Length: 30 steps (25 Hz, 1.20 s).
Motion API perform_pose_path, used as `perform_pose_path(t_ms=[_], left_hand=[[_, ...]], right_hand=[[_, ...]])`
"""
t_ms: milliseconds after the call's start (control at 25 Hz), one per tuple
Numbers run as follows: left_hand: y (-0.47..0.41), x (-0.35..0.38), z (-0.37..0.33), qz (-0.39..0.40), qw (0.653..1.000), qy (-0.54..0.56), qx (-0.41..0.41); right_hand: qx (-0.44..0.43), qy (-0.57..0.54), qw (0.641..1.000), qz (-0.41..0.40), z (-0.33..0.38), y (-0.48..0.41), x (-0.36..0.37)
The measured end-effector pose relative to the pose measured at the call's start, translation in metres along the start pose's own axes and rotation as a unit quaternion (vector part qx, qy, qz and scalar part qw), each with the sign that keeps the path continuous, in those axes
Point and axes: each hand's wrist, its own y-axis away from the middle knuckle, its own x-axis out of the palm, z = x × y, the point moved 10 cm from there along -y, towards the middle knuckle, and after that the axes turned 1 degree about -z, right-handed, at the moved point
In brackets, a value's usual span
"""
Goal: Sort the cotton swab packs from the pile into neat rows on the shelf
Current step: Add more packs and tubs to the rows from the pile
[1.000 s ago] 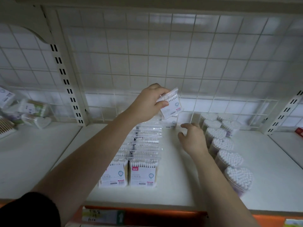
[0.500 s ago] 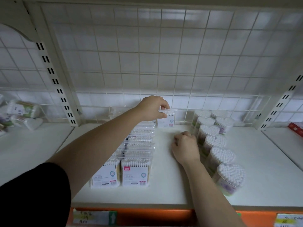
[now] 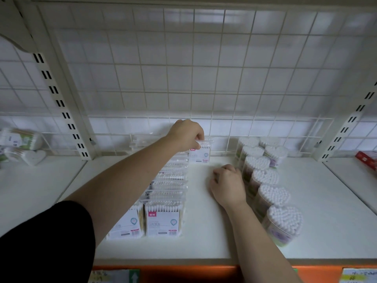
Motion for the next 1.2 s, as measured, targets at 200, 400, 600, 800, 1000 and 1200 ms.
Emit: perform_pose_path(t_ms=[200,400,600,800,1000,1200], left_hand=[[-0.001,0.002,0.003,0.008,1.0,0.003,-0.015],[0.014,-0.023,0.006,-0.04,0.999,0.018,0.016],[0.061,-0.063,0.026,-0.139,0.99,-0.004,0.001],[0.133,-0.093,0.08,-0.21,0.976,-0.013,-0.058],[0.211,-0.114,0.153,-0.227,0.962,-0.064,-0.135],[0.289,-0.127,0.224,-0.239,0.95,-0.068,-0.191]], right_hand=[[-0.001,-0.029,1.0,-0.009,0.003,0.001,-0.005],[-0.051,-0.105,0.989,-0.088,0.03,0.001,-0.044],[-0.106,-0.152,0.975,-0.126,0.076,0.001,-0.07],[-0.166,-0.18,0.962,-0.123,0.155,0.007,-0.07],[-0.215,-0.194,0.953,-0.084,0.248,0.021,-0.035],[-0.239,-0.222,0.944,-0.043,0.326,0.038,0.005]])
